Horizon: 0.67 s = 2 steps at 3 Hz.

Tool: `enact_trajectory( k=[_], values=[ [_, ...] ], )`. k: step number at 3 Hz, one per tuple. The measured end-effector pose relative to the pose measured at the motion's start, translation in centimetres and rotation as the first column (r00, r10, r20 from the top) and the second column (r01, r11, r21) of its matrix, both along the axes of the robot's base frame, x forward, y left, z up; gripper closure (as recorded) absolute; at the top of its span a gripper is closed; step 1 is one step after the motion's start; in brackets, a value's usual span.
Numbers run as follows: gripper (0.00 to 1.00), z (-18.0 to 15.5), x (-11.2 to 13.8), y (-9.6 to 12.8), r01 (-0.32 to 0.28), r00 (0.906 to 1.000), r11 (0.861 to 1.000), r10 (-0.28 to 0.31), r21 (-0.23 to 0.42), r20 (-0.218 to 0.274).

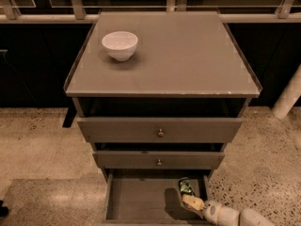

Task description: Place green can into bottom drawer

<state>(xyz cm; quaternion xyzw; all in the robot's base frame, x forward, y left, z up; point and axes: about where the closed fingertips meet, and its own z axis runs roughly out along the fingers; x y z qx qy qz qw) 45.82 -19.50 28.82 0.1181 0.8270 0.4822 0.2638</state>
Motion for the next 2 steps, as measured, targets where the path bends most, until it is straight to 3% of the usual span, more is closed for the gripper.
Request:
enact_trajectory(
  k=[2],
  values=[
    [1.0, -5.5, 1.4, 2.4, -0.075, 0.9932, 0.991, 0.064, -0.112, -0.097]
  ],
)
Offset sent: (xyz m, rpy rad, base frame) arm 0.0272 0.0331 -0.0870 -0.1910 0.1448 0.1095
